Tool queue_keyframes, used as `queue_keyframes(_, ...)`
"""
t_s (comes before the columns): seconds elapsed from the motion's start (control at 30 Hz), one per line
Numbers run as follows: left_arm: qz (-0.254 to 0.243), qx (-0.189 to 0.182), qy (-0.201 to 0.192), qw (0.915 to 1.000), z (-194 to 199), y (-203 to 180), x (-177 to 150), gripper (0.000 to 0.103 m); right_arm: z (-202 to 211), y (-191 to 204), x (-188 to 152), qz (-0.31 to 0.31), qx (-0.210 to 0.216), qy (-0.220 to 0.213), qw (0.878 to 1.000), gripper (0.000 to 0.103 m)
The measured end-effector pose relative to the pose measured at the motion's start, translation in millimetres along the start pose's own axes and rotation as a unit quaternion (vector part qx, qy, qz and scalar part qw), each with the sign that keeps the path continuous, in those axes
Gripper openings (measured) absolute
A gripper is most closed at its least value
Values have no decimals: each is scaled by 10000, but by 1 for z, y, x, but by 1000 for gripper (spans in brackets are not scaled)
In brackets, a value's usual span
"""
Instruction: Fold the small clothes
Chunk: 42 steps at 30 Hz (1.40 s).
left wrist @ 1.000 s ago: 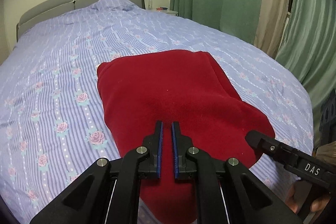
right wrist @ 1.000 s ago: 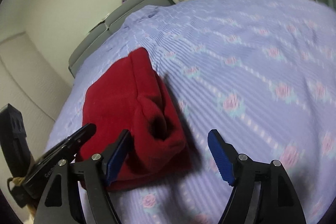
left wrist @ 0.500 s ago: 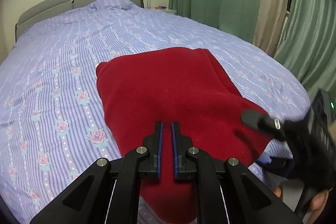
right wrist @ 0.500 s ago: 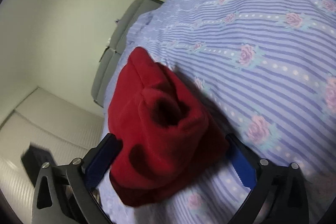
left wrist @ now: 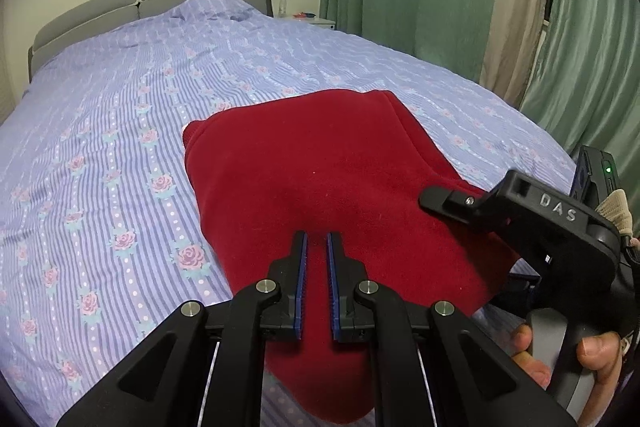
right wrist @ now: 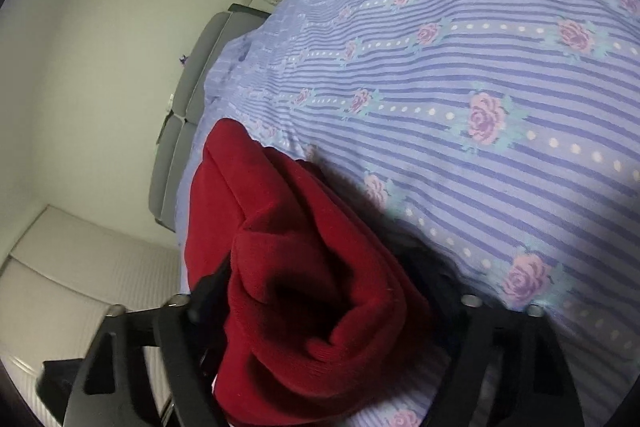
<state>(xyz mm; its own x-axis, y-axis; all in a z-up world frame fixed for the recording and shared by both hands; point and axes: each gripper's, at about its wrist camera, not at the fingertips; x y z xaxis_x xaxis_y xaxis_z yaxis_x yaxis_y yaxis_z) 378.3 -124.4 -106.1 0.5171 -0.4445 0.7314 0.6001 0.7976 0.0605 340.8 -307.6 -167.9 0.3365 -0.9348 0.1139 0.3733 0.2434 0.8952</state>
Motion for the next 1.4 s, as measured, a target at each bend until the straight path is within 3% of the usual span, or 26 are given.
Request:
queue_keyframes(0.1,-139,61,-68,9999,6,-3,0,12,7,-2,-1,73,58,-17,10000,60)
queue_keyframes(0.17,-164,-53,-156,9997,16,-3,0,26,9,5,-5,305,-57,-120,9994,57)
queue_keyframes(0.23,122,-291,-267,9991,28,5,-1,82,10,14,-9,687,-180,-220,9972,56)
queue_keyframes(0.27,251,-299,-374,9985,34,9,-2,85,11,17,-10,783,-206,-247,9964,56)
queue_keyframes(0.37,489,-336,-572,9966,45,26,-4,85,9,22,-9,1002,-306,-334,9939,56)
queue_keyframes(0.5,951,-708,-399,9921,26,58,2,85,9,18,-6,1260,-320,-362,9909,54)
queue_keyframes(0.6,1449,-1255,-154,9813,-5,82,4,85,17,5,-5,1291,-221,-303,9909,54)
queue_keyframes(0.77,1847,-1878,51,9647,-43,96,5,85,20,-6,-3,1242,-86,-225,9920,54)
queue_keyframes(1.0,2006,-2287,266,9522,-70,98,8,85,15,-5,-5,1397,-102,-240,9898,54)
queue_keyframes(1.4,1894,-2126,359,9579,-66,87,6,70,19,8,-13,1674,-313,-304,9849,53)
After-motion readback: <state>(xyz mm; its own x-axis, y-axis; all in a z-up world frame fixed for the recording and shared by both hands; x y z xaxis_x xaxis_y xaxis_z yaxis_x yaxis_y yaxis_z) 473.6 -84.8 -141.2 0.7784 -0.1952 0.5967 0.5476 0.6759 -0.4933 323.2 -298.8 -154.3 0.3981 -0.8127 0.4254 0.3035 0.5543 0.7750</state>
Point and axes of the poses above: each gripper's, at about its wrist camera, not at the fingertips, and z roughly against the way its jaws point, y to its left, x to its top, and after that the axes turned 11 degrees about -z, right-handed
